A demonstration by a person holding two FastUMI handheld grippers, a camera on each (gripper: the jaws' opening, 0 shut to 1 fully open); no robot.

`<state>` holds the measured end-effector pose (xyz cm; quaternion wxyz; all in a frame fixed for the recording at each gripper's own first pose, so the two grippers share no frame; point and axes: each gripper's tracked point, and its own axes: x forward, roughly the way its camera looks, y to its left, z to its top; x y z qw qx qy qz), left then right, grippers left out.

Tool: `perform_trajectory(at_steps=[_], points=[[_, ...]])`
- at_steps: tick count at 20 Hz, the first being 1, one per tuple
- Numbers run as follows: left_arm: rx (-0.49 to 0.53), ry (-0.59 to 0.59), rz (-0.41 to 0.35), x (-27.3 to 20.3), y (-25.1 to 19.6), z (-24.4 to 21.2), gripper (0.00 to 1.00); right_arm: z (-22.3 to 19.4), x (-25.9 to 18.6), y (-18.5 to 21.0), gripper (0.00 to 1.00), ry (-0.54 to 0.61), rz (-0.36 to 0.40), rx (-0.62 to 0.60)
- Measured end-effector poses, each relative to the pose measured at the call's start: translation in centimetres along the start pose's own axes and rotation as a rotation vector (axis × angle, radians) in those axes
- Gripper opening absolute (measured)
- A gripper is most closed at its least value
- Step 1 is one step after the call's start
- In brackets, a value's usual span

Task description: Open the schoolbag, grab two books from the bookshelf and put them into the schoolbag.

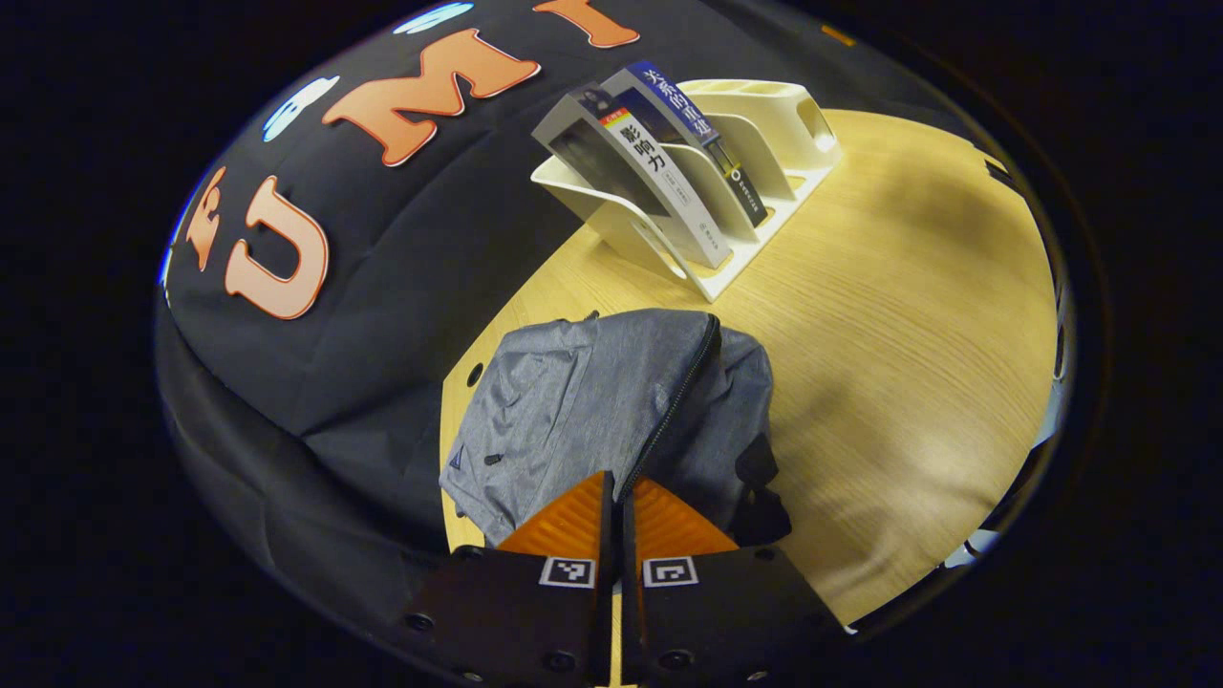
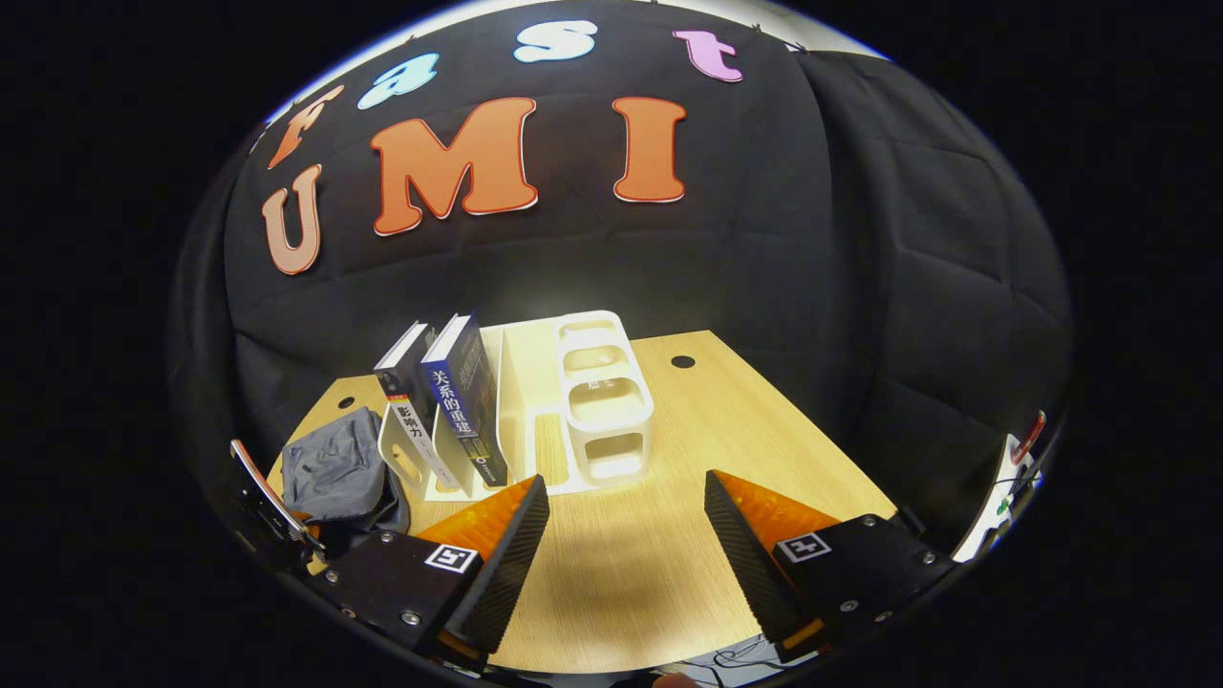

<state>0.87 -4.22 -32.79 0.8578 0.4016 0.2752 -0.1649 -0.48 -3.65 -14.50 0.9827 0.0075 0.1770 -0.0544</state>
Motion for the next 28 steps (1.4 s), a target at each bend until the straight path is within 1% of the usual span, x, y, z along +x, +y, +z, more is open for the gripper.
perform_trajectory(at_steps=[1, 4, 10, 12, 13, 17, 19, 21, 23, 26, 28], points=[[-0.027, 0.039, -0.026, -0.1, 0.1, -0.2, 0.04, 0.0, 0.0, 0.1, 0.98, 0.0, 0.004, 0.003], [-0.074, 0.058, -0.072, -0.6, 1.4, 0.4, 0.03, 0.3, 0.0, 0.7, 0.98, 0.002, 0.023, 0.026], [-0.051, 0.026, -0.059, -2.1, 6.7, 3.1, 0.03, 1.3, -0.2, 1.5, 0.98, -0.018, 0.044, 0.062], [-0.044, 0.021, -0.054, -2.3, 9.1, 3.7, 0.03, 1.5, -0.2, 2.0, 0.98, -0.017, 0.06, 0.083], [-0.049, 0.021, -0.052, -2.5, 10.3, 4.2, 0.02, 1.5, -0.2, 2.2, 0.98, -0.014, 0.066, 0.087], [-0.083, 0.018, -0.053, -2.6, 14.5, 5.9, 0.02, 2.1, -0.2, 2.3, 0.98, -0.024, 0.072, 0.078], [-0.108, 0.022, -0.061, -2.7, 16.6, 6.9, 0.01, 2.3, -0.4, 2.3, 0.98, -0.028, 0.074, 0.08], [-0.128, 0.021, -0.054, -2.6, 19.0, 7.9, 0.01, 2.4, -0.4, 2.4, 0.98, -0.026, 0.074, 0.08], [-0.175, 0.016, -0.05, -2.5, 21.0, 8.9, 0.01, 2.6, -0.4, 2.6, 0.98, -0.019, 0.079, 0.082], [-0.264, 0.013, -0.081, -2.1, 22.5, 9.6, 0.01, 3.8, -0.7, 3.7, 0.98, 0.004, 0.091, 0.095], [-0.284, 0.014, -0.095, -1.6, 22.9, 9.7, 0.01, 5.5, -1.0, 5.3, 0.98, 0.017, 0.117, 0.084]])
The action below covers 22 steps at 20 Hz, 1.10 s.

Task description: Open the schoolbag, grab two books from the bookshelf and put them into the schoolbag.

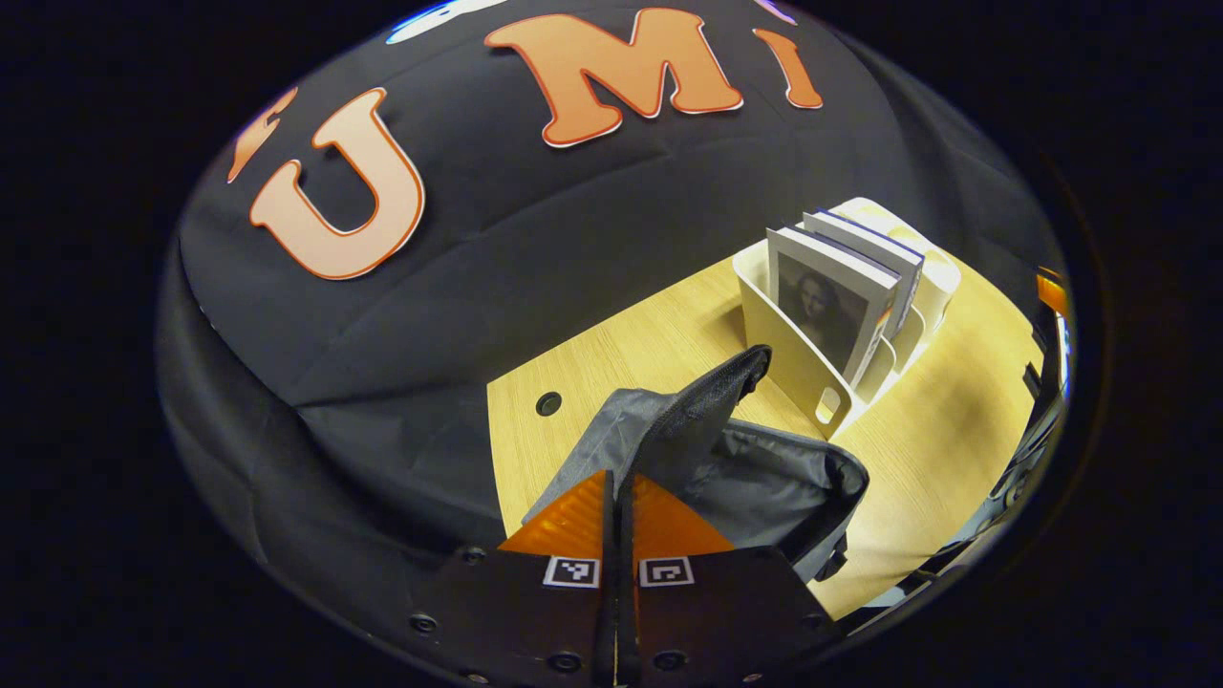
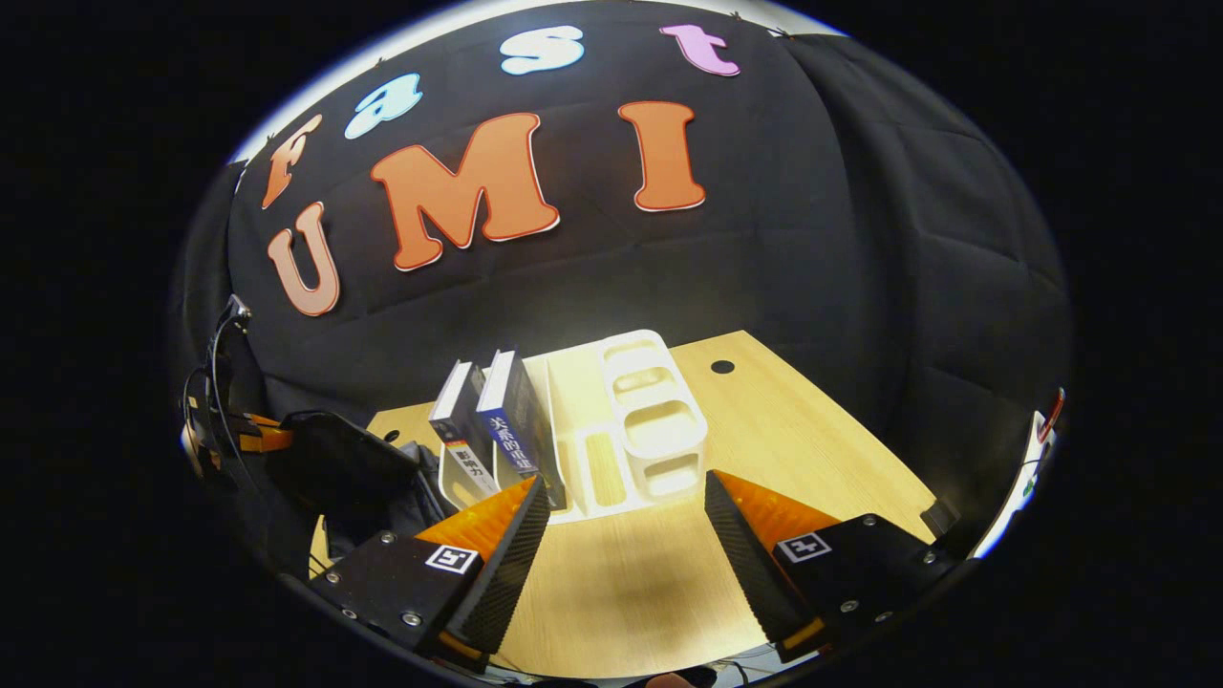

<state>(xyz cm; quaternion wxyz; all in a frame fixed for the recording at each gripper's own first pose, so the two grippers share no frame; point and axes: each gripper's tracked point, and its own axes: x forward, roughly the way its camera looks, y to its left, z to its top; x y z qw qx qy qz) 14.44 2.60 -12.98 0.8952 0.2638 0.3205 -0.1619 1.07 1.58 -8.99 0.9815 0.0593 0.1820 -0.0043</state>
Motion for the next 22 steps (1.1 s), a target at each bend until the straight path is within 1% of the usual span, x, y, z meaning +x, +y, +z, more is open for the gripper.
perform_trajectory(at_steps=[3, 5, 7, 9, 11, 12, 14, 15, 18, 20, 21, 22], points=[[0.014, -0.007, -0.02, 0.2, 0.3, 0.7, 0.01, 3.3, 0.0, 3.2, 0.98, 0.019, 0.052, -0.05], [0.026, -0.01, -0.038, 0.5, 0.0, 0.9, 0.01, 5.6, 0.3, 6.1, 0.98, 0.043, 0.099, -0.092], [0.037, -0.009, -0.044, 0.8, 0.1, 0.9, 0.01, 7.4, 1.1, 9.3, 0.98, 0.074, 0.156, -0.123], [0.039, -0.008, -0.055, 0.9, -0.1, 0.7, 0.01, 8.8, 2.3, 12.1, 0.98, 0.116, 0.195, -0.152], [0.054, -0.008, -0.059, 0.9, 0.0, 0.7, 0.01, 10.0, 3.8, 14.7, 0.98, 0.148, 0.22, -0.181], [0.06, -0.011, -0.062, 0.9, 0.2, 0.8, 0.01, 10.5, 4.6, 15.7, 0.97, 0.173, 0.218, -0.207], [0.067, -0.008, -0.069, 1.1, 0.3, 0.7, 0.01, 10.7, 6.2, 18.0, 0.98, 0.223, 0.227, -0.25], [0.071, -0.004, -0.072, 1.4, 0.4, 0.6, 0.01, 10.6, 7.1, 19.5, 0.98, 0.263, 0.249, -0.253], [0.074, -0.001, -0.077, 1.7, 0.6, 0.7, 0.01, 9.1, 9.2, 23.4, 0.98, 0.414, 0.291, -0.217], [0.079, -0.003, -0.08, 1.9, 0.7, 0.6, 0.01, 8.3, 11.2, 24.4, 0.98, 0.495, 0.283, -0.216], [0.078, 0.0, -0.082, 1.9, 0.7, 0.5, 0.0, 7.9, 12.4, 24.3, 0.98, 0.516, 0.266, -0.225], [0.076, 0.001, -0.088, 2.1, 0.7, 0.4, 0.01, 7.0, 13.5, 24.0, 0.98, 0.554, 0.244, -0.243]])
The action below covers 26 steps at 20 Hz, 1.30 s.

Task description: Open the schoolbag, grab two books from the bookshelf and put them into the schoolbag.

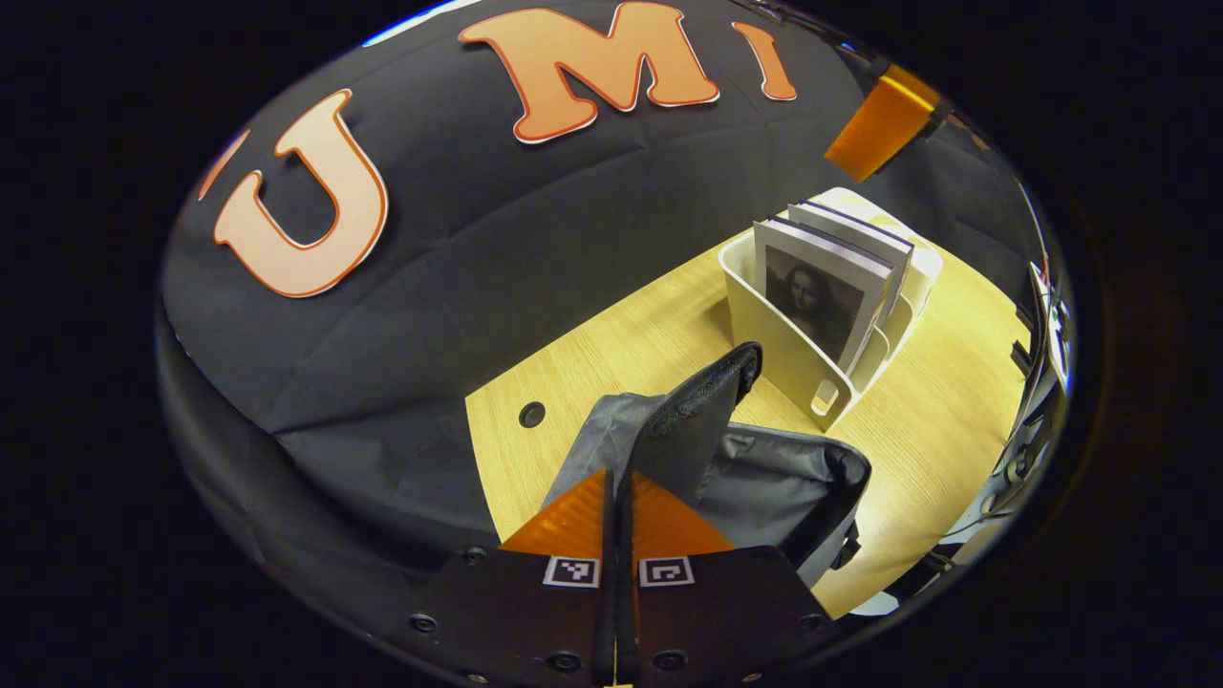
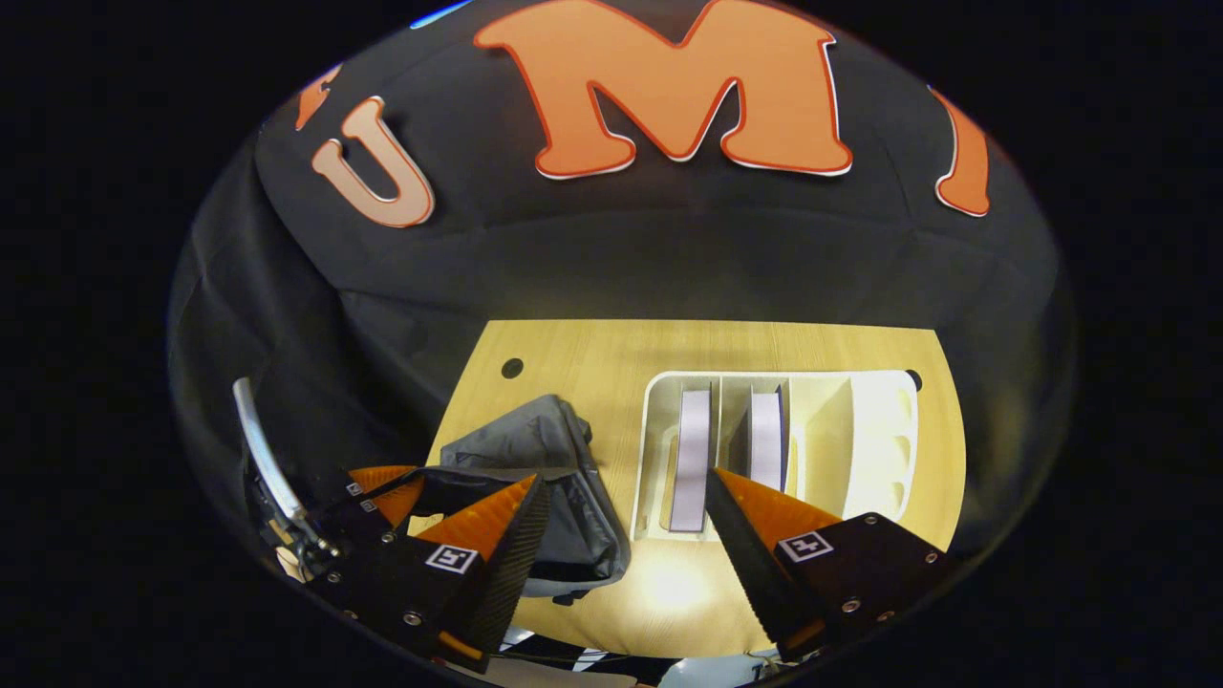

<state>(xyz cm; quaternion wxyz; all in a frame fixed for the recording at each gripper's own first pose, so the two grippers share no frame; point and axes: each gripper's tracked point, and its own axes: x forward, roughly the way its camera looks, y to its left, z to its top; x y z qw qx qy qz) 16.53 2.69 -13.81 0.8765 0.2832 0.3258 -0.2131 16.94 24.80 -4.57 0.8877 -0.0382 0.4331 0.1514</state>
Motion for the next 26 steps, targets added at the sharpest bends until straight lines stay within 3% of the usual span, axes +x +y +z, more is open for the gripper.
perform_trajectory(at_steps=[3, 14, 18, 19, 21, 22, 26], points=[[-0.007, 0.0, -0.008, 0.3, 0.4, 0.0, 0.01, -0.5, 4.3, -2.0, 0.98, 0.096, -0.077, 0.012], [-0.002, 0.028, -0.032, 1.2, 0.9, -0.6, 0.01, -1.8, 12.8, -4.4, 0.97, 0.239, -0.177, 0.028], [-0.009, 0.035, -0.045, 1.5, 0.8, -1.0, 0.01, -3.1, 14.6, -5.0, 0.77, 0.291, -0.197, 0.046], [-0.015, 0.036, -0.049, 1.6, 0.8, -1.0, 0.01, -3.1, 15.1, -5.3, 0.67, 0.294, -0.202, 0.046], [-0.022, 0.046, -0.061, 1.8, 0.5, -1.5, 0.01, -3.1, 15.5, -5.2, 0.34, 0.302, -0.2, 0.076], [-0.022, 0.049, -0.063, 1.8, 0.5, -1.5, 0.01, -2.9, 15.6, -5.2, 0.41, 0.296, -0.199, 0.083], [-0.007, 0.037, -0.074, 1.7, 0.4, -1.2, 0.01, -2.9, 14.5, -5.1, 0.39, 0.283, -0.216, 0.098]])
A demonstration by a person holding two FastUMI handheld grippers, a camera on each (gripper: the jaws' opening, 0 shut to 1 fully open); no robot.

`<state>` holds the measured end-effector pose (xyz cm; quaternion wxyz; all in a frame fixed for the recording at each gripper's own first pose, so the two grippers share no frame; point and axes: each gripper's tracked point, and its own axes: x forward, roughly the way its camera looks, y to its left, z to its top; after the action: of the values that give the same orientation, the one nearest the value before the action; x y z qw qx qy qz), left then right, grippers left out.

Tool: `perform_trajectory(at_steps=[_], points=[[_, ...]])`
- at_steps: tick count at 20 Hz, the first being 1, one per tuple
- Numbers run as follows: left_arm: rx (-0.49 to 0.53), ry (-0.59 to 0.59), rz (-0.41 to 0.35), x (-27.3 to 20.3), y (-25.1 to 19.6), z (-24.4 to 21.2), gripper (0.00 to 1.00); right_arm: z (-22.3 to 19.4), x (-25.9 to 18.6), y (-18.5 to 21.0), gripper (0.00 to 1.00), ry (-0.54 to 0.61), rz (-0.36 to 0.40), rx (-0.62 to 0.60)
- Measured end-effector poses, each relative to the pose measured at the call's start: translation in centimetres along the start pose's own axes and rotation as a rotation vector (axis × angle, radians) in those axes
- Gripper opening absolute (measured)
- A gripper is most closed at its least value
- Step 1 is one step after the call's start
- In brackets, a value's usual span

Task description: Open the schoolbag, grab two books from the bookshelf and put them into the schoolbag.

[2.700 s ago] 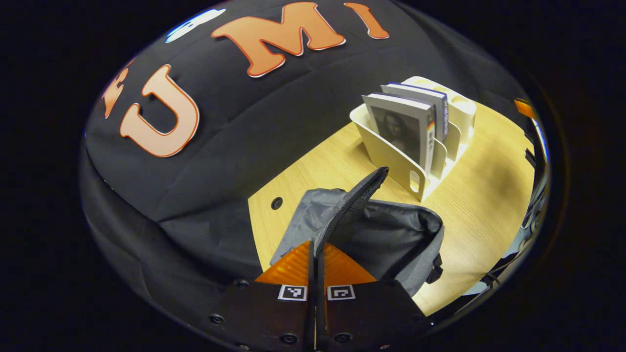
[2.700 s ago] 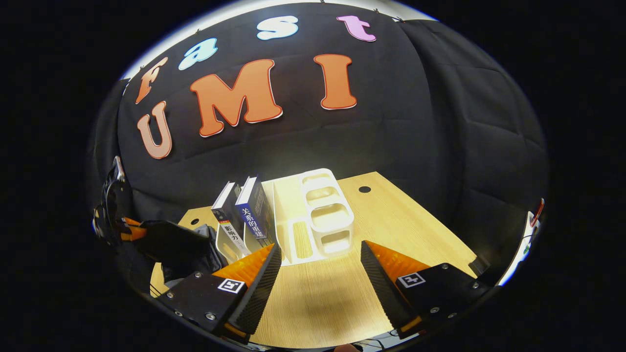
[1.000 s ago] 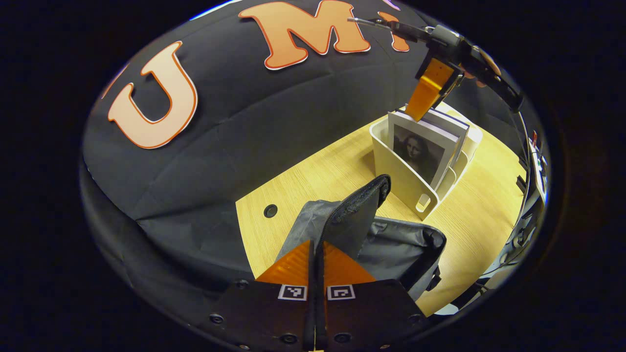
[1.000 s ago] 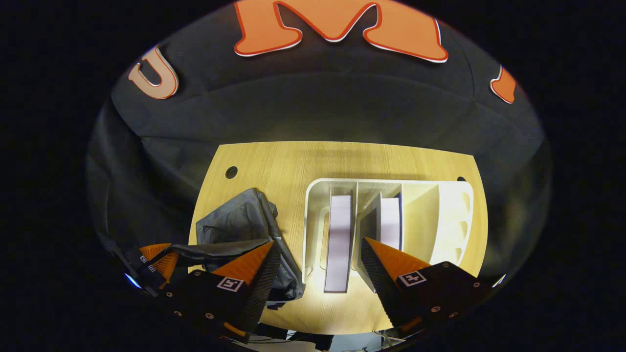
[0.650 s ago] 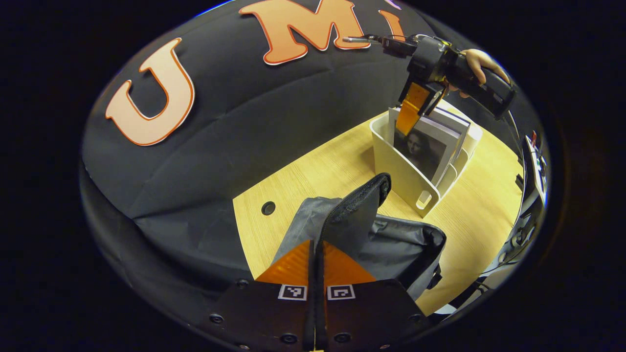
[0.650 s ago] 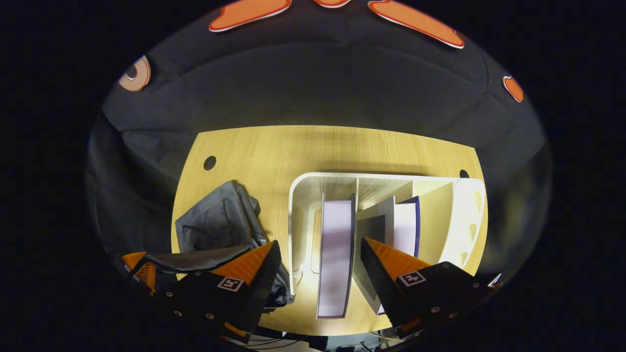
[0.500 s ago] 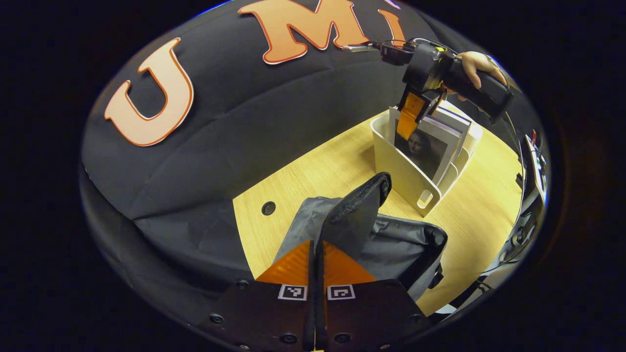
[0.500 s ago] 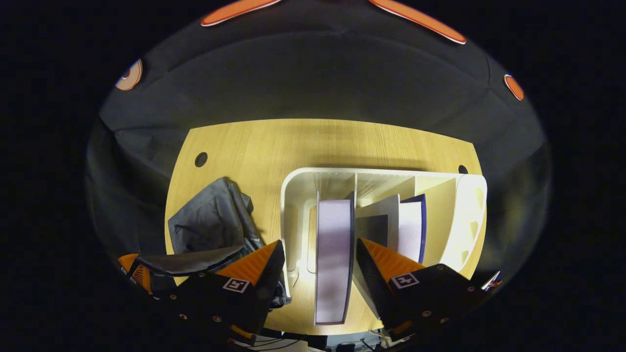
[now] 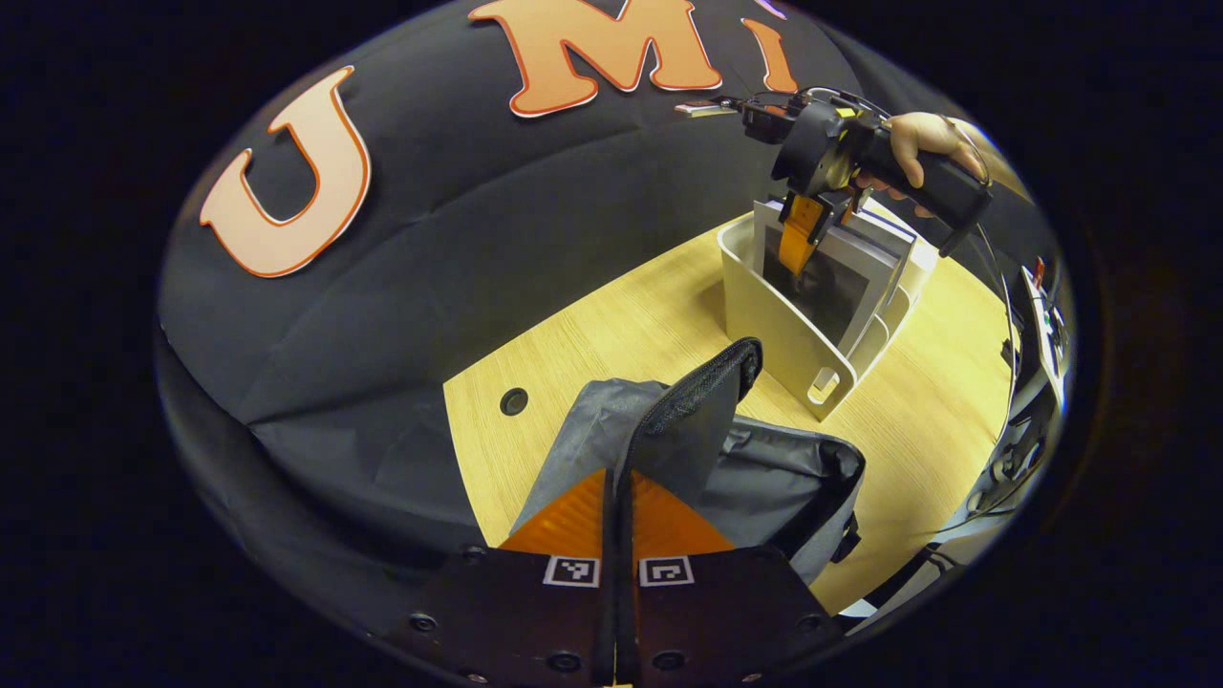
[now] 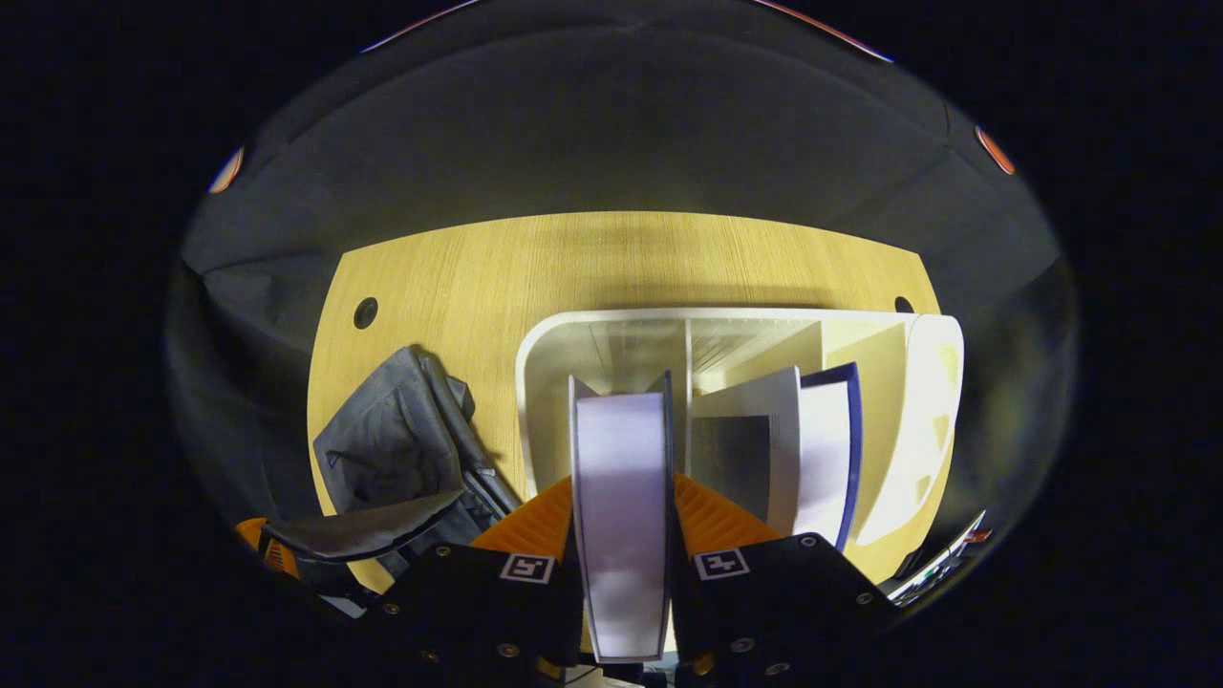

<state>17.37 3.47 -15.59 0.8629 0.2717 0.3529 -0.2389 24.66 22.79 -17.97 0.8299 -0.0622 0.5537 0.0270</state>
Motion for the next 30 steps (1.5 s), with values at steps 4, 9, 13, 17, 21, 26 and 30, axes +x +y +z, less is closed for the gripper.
perform_trajectory(at_steps=[4, 9, 13, 17, 21, 26, 30], points=[[-0.012, -0.007, -0.022, 0.2, -0.2, -0.2, 0.01, 0.0, -3.3, 0.4, 0.39, -0.041, 0.005, 0.027], [-0.006, -0.022, -0.051, 0.2, -0.4, -0.7, 0.01, 0.7, -9.9, -0.6, 0.38, -0.135, -0.037, 0.047], [0.021, -0.021, -0.067, 0.3, -0.7, -0.9, 0.01, 0.6, -16.8, 0.0, 0.37, -0.232, 0.034, 0.131], [0.047, -0.011, -0.078, 0.8, -0.9, -0.8, 0.01, -2.4, -23.4, -0.7, 0.37, -0.319, 0.078, 0.159], [0.089, 0.001, -0.081, 1.2, -0.8, -0.5, 0.01, -7.9, -28.0, -0.4, 0.37, -0.39, 0.111, 0.163], [0.138, -0.017, -0.085, 0.2, -0.9, 0.4, 0.01, -14.4, -28.7, 1.7, 0.37, -0.418, 0.226, 0.25], [0.149, -0.029, -0.083, -0.5, -0.5, 1.2, 0.07, -17.4, -25.7, 3.8, 0.37, -0.412, 0.365, 0.371]])
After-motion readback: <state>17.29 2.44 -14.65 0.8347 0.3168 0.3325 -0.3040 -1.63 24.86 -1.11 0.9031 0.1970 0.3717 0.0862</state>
